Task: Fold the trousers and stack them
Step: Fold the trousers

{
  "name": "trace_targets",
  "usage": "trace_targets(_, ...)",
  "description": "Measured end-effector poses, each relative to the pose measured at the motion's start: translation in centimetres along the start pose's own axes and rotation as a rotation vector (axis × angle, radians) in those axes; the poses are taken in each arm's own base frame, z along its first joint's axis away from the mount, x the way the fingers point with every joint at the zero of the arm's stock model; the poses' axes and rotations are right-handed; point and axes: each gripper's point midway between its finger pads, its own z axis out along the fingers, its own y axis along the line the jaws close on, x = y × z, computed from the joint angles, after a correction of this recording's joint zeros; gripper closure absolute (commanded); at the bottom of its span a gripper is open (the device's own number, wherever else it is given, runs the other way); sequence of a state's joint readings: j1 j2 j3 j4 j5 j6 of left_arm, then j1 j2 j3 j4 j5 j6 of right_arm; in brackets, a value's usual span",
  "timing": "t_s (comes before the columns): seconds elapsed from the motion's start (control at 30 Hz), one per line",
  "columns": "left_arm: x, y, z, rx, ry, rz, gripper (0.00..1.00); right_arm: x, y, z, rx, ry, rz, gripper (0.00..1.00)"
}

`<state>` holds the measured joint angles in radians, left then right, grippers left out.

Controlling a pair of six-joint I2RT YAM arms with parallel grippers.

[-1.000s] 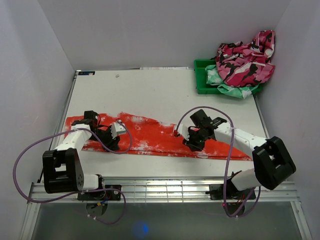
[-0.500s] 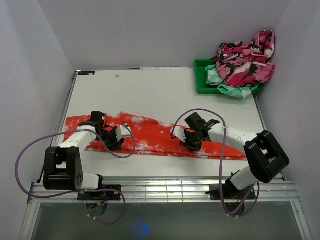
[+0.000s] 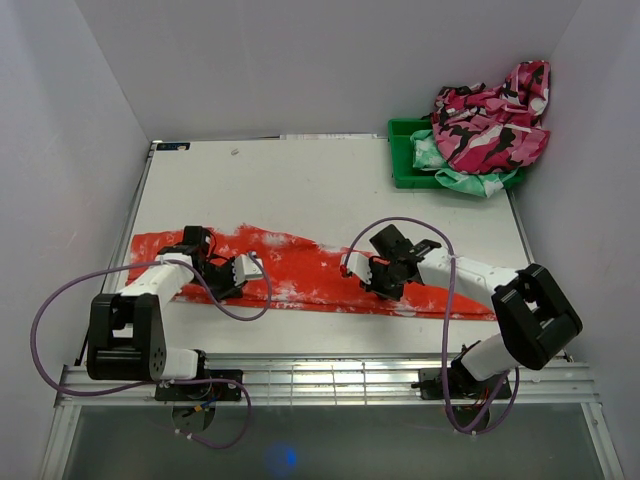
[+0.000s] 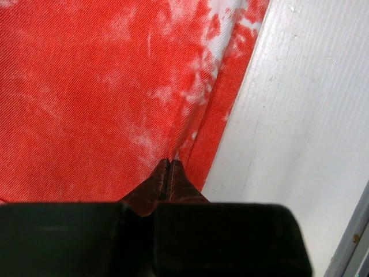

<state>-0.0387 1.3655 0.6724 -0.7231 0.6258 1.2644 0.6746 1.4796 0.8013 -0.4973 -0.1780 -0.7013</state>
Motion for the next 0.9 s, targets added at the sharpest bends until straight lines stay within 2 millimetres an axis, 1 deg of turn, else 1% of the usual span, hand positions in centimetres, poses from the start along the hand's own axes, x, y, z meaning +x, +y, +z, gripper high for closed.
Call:
trace_targets(0.1, -0.3, -0.3, -0.4, 0.002, -0.001, 0.003, 1.00, -0.3, -0.1, -0.5, 0.013, -0.015, -0.003, 0.92)
trace_targets(0.3, -1.4, -0.1, -1.8, -0.017, -0.010, 0.017, 1.00, -0.7, 0.0, -1.6, 0.025, -0.031, -0.003, 0.92)
trace_targets(0.33, -1.6, -0.1, -1.9, -0.018, -0.013, 0.018, 1.00, -0.8, -0.1, -1.7, 0.025, -0.031, -0.003, 0.85)
trace_targets(0.37, -1.7, 0.0, -2.0, -0.018, -0.015, 0.018, 1.00, -0.8, -0.1, -1.7, 0.026, -0.031, -0.001, 0.70)
trace_targets(0.43, -1.8, -0.1, -2.1, -0.014, -0.016, 0.014, 1.00, -0.8, -0.1, -1.9, 0.025, -0.025, 0.010, 0.61)
trace_targets(0.47, -1.8, -0.2, -2.1, -0.012, -0.015, 0.011, 1.00, -0.8, -0.1, -1.9, 0.026, -0.023, 0.011, 0.54)
trace_targets(0.57, -1.8, -0.3, -2.1, -0.008, -0.015, 0.004, 1.00, -0.6, 0.0, -1.9, 0.026, -0.014, 0.017, 0.54)
trace_targets(0.63, -1.8, -0.3, -2.1, -0.007, -0.016, 0.001, 1.00, -0.6, 0.0, -1.9, 0.025, -0.014, 0.023, 0.58)
trace_targets(0.67, -1.8, -0.2, -2.1, -0.007, -0.017, 0.001, 1.00, -0.6, 0.1, -1.9, 0.022, -0.014, 0.026, 0.63)
trace_targets(0.77, -1.9, -0.3, -2.1, -0.003, -0.019, -0.002, 1.00, -0.6, 0.5, -1.9, 0.002, -0.021, 0.033, 0.70)
trace_targets(0.9, -1.9, -0.3, -2.2, 0.002, -0.018, -0.006, 1.00, -0.6, 0.9, -1.8, -0.019, -0.024, 0.034, 0.73)
